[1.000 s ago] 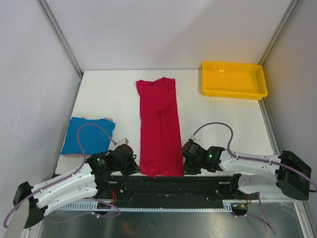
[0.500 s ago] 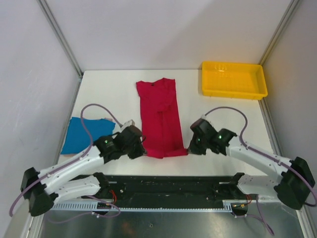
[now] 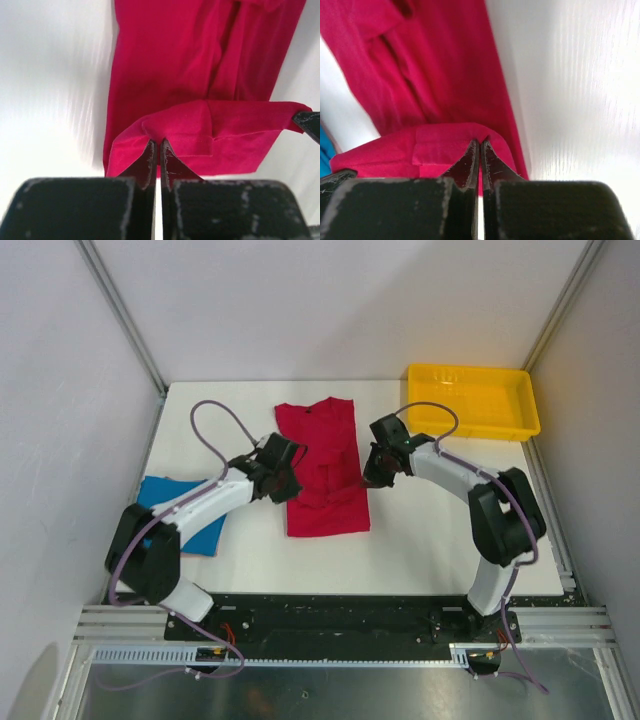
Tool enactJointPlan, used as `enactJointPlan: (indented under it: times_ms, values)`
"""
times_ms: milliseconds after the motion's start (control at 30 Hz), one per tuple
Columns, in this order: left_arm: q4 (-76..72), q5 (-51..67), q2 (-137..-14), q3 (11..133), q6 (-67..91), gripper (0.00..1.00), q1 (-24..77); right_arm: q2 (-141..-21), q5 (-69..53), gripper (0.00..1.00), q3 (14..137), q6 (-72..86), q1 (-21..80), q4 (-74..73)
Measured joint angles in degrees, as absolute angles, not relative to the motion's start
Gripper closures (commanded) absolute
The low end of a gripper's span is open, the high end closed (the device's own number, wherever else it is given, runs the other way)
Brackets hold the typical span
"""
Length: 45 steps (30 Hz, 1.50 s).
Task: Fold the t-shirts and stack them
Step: Fold the folded rectangular tshirt in 1/3 of the way
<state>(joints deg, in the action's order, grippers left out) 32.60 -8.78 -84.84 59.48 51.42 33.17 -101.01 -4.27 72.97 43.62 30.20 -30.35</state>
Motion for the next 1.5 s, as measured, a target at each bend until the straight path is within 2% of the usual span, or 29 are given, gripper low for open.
enactJointPlan:
  times_ms: [233, 533, 1033, 1267, 1500]
  values:
    - [29.5, -7.9, -95.48, 65.93, 48.47, 1.0, 29.26, -111.92, -6.83, 1.0, 81.82, 40.95, 26.04, -29.54]
    - [27.7, -7.07, -100.4, 69.04, 47.94, 1.0, 26.3, -118.04, -7.64, 1.0, 91.79, 38.68, 24.88, -29.67]
    - [25.93, -5.28, -103.15, 71.48, 45.98, 1.0, 24.08, -120.68, -8.4, 1.0, 93.65, 38.22, 23.86, -30.98]
    - [24.16, -3.73, -100.14, 66.65, 45.45, 1.0, 24.03, -114.56, -8.93, 1.0, 82.72, 40.21, 25.02, -28.99]
    - [23.62, -2.39, -87.0, 52.69, 47.13, 1.0, 28.23, -100.64, -7.7, 1.0, 65.39, 43.2, 31.77, -28.6]
